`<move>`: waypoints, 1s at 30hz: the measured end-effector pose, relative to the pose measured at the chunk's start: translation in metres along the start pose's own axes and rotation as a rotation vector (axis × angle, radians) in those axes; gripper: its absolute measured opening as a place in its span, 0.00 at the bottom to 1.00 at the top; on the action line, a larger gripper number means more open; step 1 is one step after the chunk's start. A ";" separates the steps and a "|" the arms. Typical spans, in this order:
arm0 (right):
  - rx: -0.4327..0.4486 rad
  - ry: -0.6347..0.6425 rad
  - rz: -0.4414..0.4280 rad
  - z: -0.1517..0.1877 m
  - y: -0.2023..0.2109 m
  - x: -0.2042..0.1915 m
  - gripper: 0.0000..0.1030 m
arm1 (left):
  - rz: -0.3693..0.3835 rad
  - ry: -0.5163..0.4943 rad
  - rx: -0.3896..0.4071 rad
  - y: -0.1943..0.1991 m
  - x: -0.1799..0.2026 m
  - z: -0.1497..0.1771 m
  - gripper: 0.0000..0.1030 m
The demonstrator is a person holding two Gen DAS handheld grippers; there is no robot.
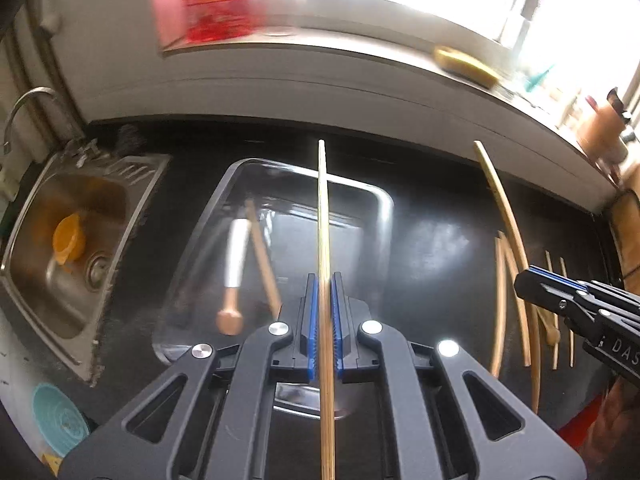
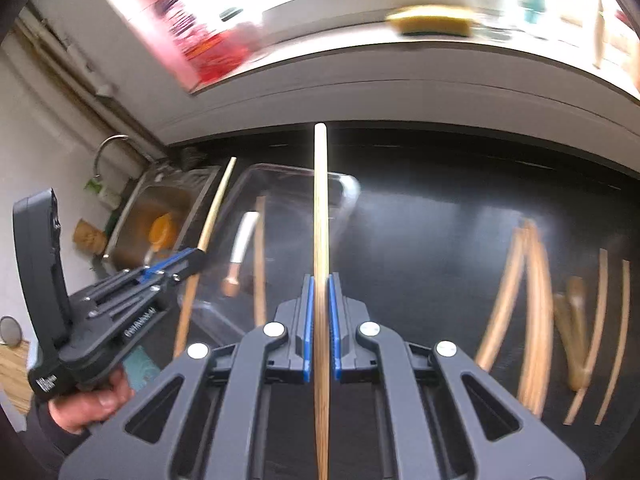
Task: Organize utensils
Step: 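Carry both chopsticks into the clear tray and open both grippers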
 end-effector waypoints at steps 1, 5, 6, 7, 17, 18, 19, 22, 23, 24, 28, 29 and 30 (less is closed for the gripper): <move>-0.007 0.000 -0.012 -0.003 -0.011 -0.011 0.08 | -0.002 0.006 -0.002 -0.002 -0.011 -0.001 0.06; -0.023 -0.002 -0.029 -0.010 -0.039 -0.040 0.08 | -0.003 0.022 -0.016 -0.010 -0.042 -0.004 0.06; -0.027 -0.003 -0.031 -0.012 -0.045 -0.044 0.08 | -0.001 0.022 -0.020 -0.013 -0.047 -0.004 0.06; -0.031 -0.007 -0.030 -0.016 -0.053 -0.048 0.08 | 0.002 0.024 -0.024 -0.015 -0.050 -0.005 0.06; -0.067 -0.081 -0.049 -0.032 -0.110 -0.043 0.08 | 0.074 0.099 -0.085 -0.067 -0.059 -0.012 0.06; -0.081 -0.081 -0.042 -0.034 -0.119 -0.040 0.08 | 0.068 0.093 -0.093 -0.076 -0.059 -0.013 0.06; -0.092 -0.082 -0.035 -0.035 -0.126 -0.038 0.08 | 0.063 0.091 -0.103 -0.082 -0.060 -0.012 0.06; -0.146 -0.105 -0.030 -0.036 -0.152 -0.029 0.08 | 0.059 0.075 -0.127 -0.100 -0.061 -0.010 0.06; -0.164 -0.116 -0.038 -0.035 -0.157 -0.027 0.08 | 0.063 0.075 -0.133 -0.106 -0.062 -0.010 0.06; -0.181 -0.127 -0.047 -0.035 -0.163 -0.025 0.08 | 0.071 0.081 -0.144 -0.112 -0.063 -0.009 0.06; -0.229 -0.147 -0.054 -0.039 -0.182 -0.016 0.08 | 0.093 0.100 -0.162 -0.125 -0.062 -0.011 0.06; -0.243 -0.146 -0.058 -0.040 -0.187 -0.015 0.08 | 0.095 0.097 -0.165 -0.126 -0.061 -0.012 0.06; -0.254 -0.145 -0.058 -0.041 -0.190 -0.015 0.08 | 0.094 0.097 -0.168 -0.128 -0.061 -0.013 0.06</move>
Point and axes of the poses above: each gripper's, at about its wrist camera, not at the fingertips, and y roughly against the way its jaws point, x to its right, z to its underside, the point moved 5 cm from there along -y, roughly the way its jaws point, and after that the axes turned 10 degrees about -z, right-handed, at the moved point
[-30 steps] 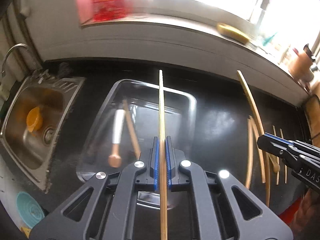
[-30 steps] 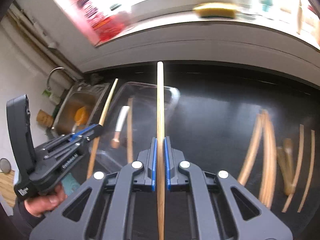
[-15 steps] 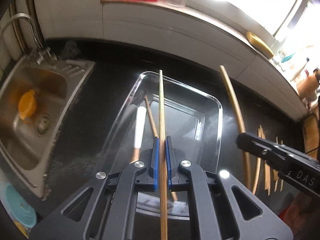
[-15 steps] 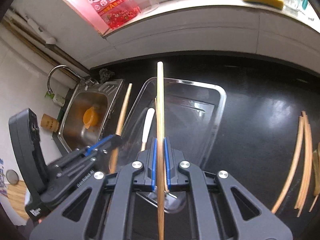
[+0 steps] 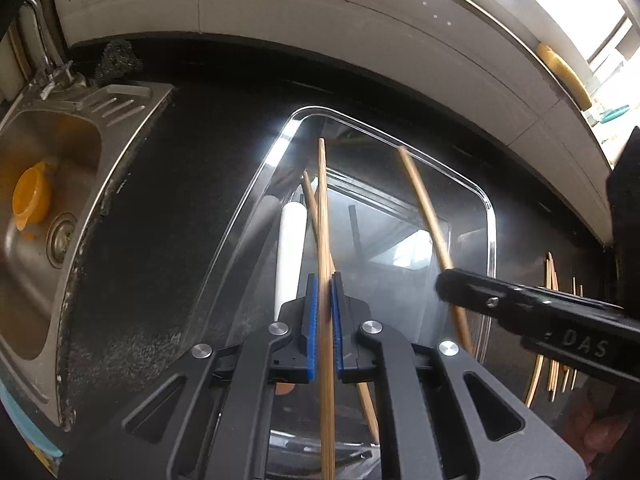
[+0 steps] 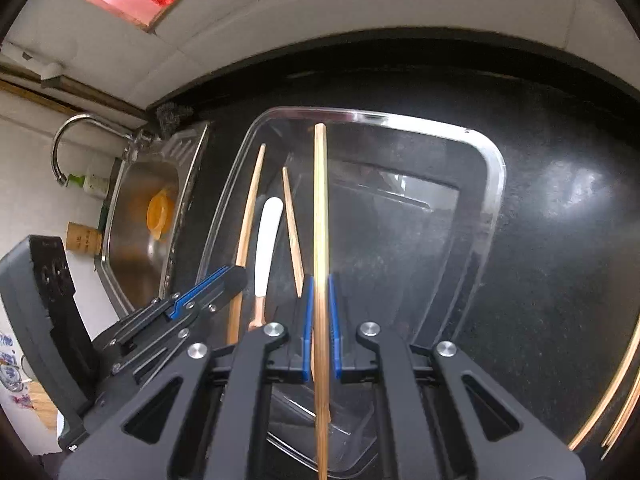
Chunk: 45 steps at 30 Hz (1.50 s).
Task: Organize utensils
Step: 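Carry both chopsticks into the clear tray and open both grippers, then move both open grippers back over the remaining utensils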
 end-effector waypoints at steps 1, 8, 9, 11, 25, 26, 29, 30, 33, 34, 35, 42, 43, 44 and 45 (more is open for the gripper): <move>0.001 0.001 0.007 -0.002 -0.002 0.001 0.08 | 0.001 0.001 -0.004 -0.002 0.000 0.000 0.06; -0.010 0.020 0.014 -0.009 -0.012 0.002 0.08 | -0.008 -0.003 -0.020 -0.011 -0.001 -0.001 0.06; -0.008 0.020 0.010 -0.011 -0.012 0.001 0.08 | -0.008 -0.005 -0.021 -0.012 -0.001 -0.001 0.06; -0.011 0.016 -0.005 -0.013 -0.009 0.002 0.08 | -0.005 -0.010 -0.024 -0.013 0.001 -0.002 0.06; 0.105 -0.025 -0.095 -0.029 0.055 -0.001 0.81 | -0.024 0.025 0.061 0.033 -0.019 -0.005 0.92; 0.109 -0.023 -0.104 -0.027 0.060 -0.002 0.82 | -0.023 0.031 0.067 0.037 -0.021 -0.003 0.92; 0.119 -0.013 -0.117 -0.021 0.068 -0.006 0.82 | -0.035 0.047 0.078 0.046 -0.027 0.001 0.92; 0.123 -0.010 -0.120 -0.019 0.071 -0.006 0.82 | -0.037 0.053 0.081 0.048 -0.028 0.004 0.92; 0.134 -0.005 -0.129 -0.009 0.079 -0.006 0.82 | -0.050 0.053 0.097 0.059 -0.027 0.008 0.92; 0.141 -0.005 -0.132 -0.005 0.084 -0.004 0.82 | -0.054 0.048 0.104 0.061 -0.025 0.010 0.92; 0.145 -0.005 -0.133 -0.003 0.085 -0.005 0.82 | -0.056 0.043 0.108 0.064 -0.024 0.013 0.92; 0.197 -0.002 -0.144 0.030 0.129 0.019 0.82 | -0.054 -0.011 0.143 0.083 0.013 0.033 0.92; 0.215 0.002 -0.137 0.040 0.144 0.027 0.82 | -0.053 -0.019 0.151 0.086 0.021 0.036 0.92; 0.228 0.007 -0.127 0.047 0.154 0.033 0.82 | -0.050 -0.030 0.160 0.090 0.029 0.040 0.92; 0.246 0.014 -0.112 0.056 0.168 0.041 0.82 | -0.043 -0.045 0.173 0.094 0.041 0.045 0.92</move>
Point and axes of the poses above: each gripper's, at about its wrist camera, not at the fingertips, and y roughly against the way its jaws point, x to its right, z to its underside, the point moved 5 cm from there along -y, roughly the way its jaws point, and after that the axes turned 10 degrees about -z, right-handed, at the moved point
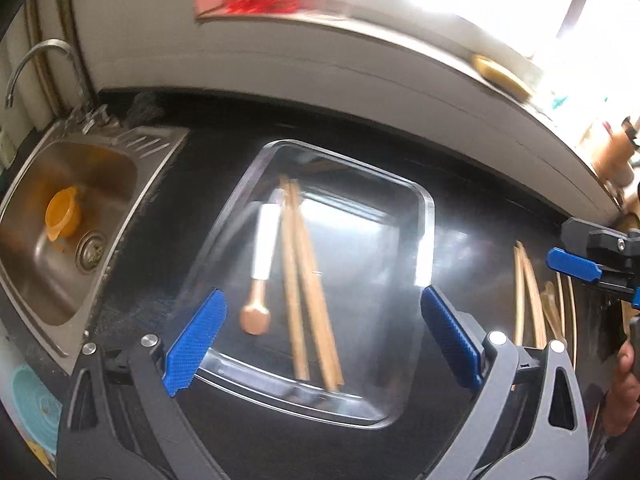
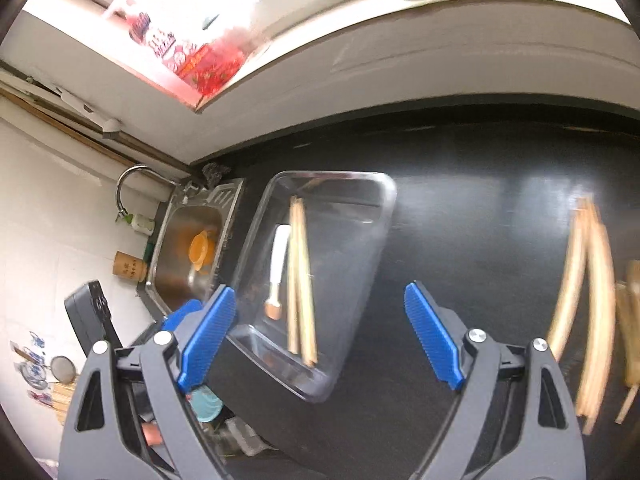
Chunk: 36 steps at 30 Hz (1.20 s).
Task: Organize utensils
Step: 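Move both open grippers back over the remaining utensils, then grasp a chopstick with the left gripper while the right gripper grasps another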
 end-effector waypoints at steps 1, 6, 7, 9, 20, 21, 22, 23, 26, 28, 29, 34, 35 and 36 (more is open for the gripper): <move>0.014 0.005 0.009 0.005 0.012 0.006 0.84 | 0.006 -0.015 0.014 0.005 0.011 0.004 0.92; 0.099 0.014 0.133 0.043 0.102 0.067 0.86 | 0.028 -0.174 0.081 0.026 0.090 0.034 0.94; 0.109 0.006 0.162 0.050 0.116 0.081 0.86 | 0.036 -0.202 0.075 0.026 0.105 0.041 0.94; 0.135 -0.005 0.238 0.070 0.150 0.116 0.86 | 0.057 -0.256 0.059 0.022 0.138 0.062 0.94; 0.092 -0.079 0.563 0.179 0.229 0.269 0.86 | 0.056 -0.517 -0.016 -0.028 0.227 0.170 0.94; 0.072 -0.073 0.582 0.187 0.228 0.280 0.86 | 0.053 -0.526 -0.029 -0.033 0.228 0.178 0.94; 0.057 -0.069 0.595 0.193 0.227 0.289 0.86 | 0.041 -0.538 -0.036 -0.037 0.230 0.183 0.94; 0.037 -0.066 0.614 0.201 0.225 0.298 0.86 | 0.033 -0.550 -0.043 -0.041 0.231 0.187 0.94; -0.004 -0.064 0.638 0.219 0.220 0.315 0.86 | 0.027 -0.560 -0.050 -0.049 0.231 0.194 0.94; -0.022 -0.066 0.640 0.223 0.213 0.322 0.86 | 0.026 -0.539 -0.051 -0.049 0.230 0.191 0.94; -0.031 -0.067 0.645 0.225 0.211 0.326 0.86 | 0.028 -0.526 -0.056 -0.051 0.230 0.189 0.94; -0.049 -0.069 0.643 0.221 0.196 0.332 0.87 | 0.043 -0.510 -0.063 -0.056 0.235 0.177 0.94; -0.045 -0.071 0.636 0.219 0.193 0.331 0.88 | 0.044 -0.519 -0.062 -0.056 0.236 0.176 0.94; -0.043 -0.069 0.636 0.217 0.191 0.331 0.88 | 0.044 -0.532 -0.057 -0.057 0.237 0.175 0.94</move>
Point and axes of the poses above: each gripper's, at about its wrist camera, not at the fingertips, and y roughly against the way its jaws point, x to its right, z to its underside, the point moved 5 cm from there along -y, roughly the way its jaws point, and after that the axes turned 10 degrees about -z, right-handed, at the moved point
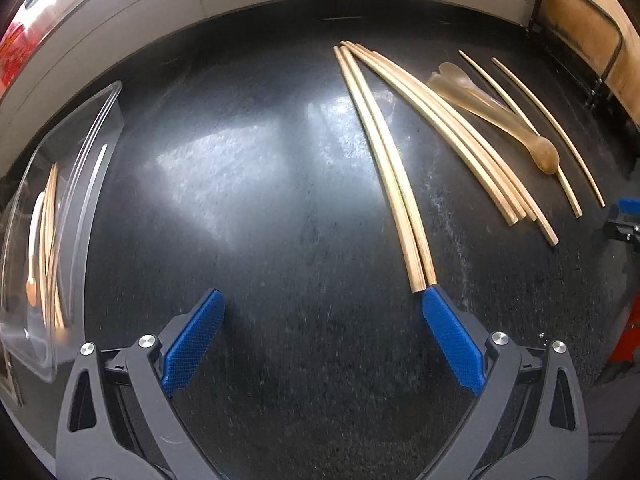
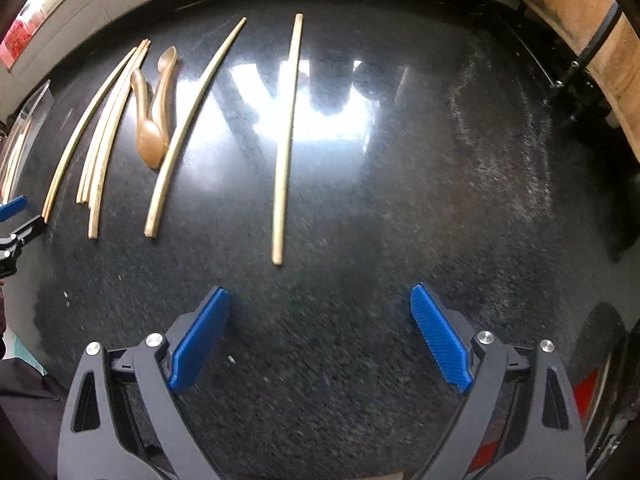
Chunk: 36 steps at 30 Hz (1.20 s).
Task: Organize utensils
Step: 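Grasp a chopstick with the left gripper while the right gripper grasps another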
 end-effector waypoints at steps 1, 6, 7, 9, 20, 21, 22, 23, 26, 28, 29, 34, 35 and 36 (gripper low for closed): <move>0.001 0.005 -0.002 -0.006 -0.003 -0.003 0.89 | -0.001 -0.008 0.005 -0.001 0.000 -0.001 0.94; 0.008 -0.002 0.000 -0.022 -0.010 -0.011 0.89 | -0.006 0.016 -0.006 -0.008 -0.016 -0.005 0.94; 0.010 -0.009 0.002 -0.023 -0.010 -0.010 0.89 | -0.009 0.018 -0.009 -0.009 -0.020 -0.006 0.94; 0.011 -0.024 0.007 -0.031 -0.010 -0.009 0.89 | -0.015 0.009 -0.015 -0.010 -0.027 -0.008 0.94; 0.027 -0.019 0.005 -0.070 -0.025 -0.007 0.89 | 0.029 -0.037 -0.013 -0.027 -0.017 -0.048 0.94; 0.029 -0.016 0.004 -0.075 -0.026 -0.009 0.89 | 0.033 -0.043 -0.011 -0.029 -0.014 -0.049 0.94; 0.031 -0.014 0.003 -0.079 -0.028 -0.008 0.89 | 0.038 -0.050 -0.007 -0.031 -0.013 -0.053 0.94; 0.034 -0.012 0.003 -0.082 -0.028 -0.008 0.89 | 0.045 -0.053 0.000 -0.033 -0.011 -0.058 0.94; 0.043 -0.008 0.002 -0.101 -0.034 -0.006 0.89 | 0.051 -0.047 0.017 -0.041 -0.010 -0.075 0.94; 0.050 -0.005 0.002 -0.111 -0.037 -0.004 0.89 | 0.054 -0.052 0.021 -0.046 -0.008 -0.088 0.94; 0.052 -0.002 0.001 -0.117 -0.038 -0.004 0.89 | 0.056 -0.056 0.024 -0.049 -0.006 -0.095 0.94; 0.072 0.001 -0.004 -0.146 -0.047 -0.001 0.91 | 0.065 -0.066 0.049 -0.056 0.002 -0.116 0.94; 0.074 0.002 -0.004 -0.151 -0.047 0.002 0.91 | 0.067 -0.066 0.052 -0.057 0.003 -0.119 0.94; 0.076 0.002 -0.004 -0.155 -0.048 0.003 0.91 | 0.067 -0.066 0.056 -0.058 0.004 -0.123 0.94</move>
Point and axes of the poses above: each gripper's, at about its wrist camera, not at the fingertips, and y roughly against the way its jaws point, x to its right, z to its underside, the point moved 5 cm from there along -y, roughly the way its jaws point, and after that the axes turned 10 degrees about -z, right-handed, at the moved point
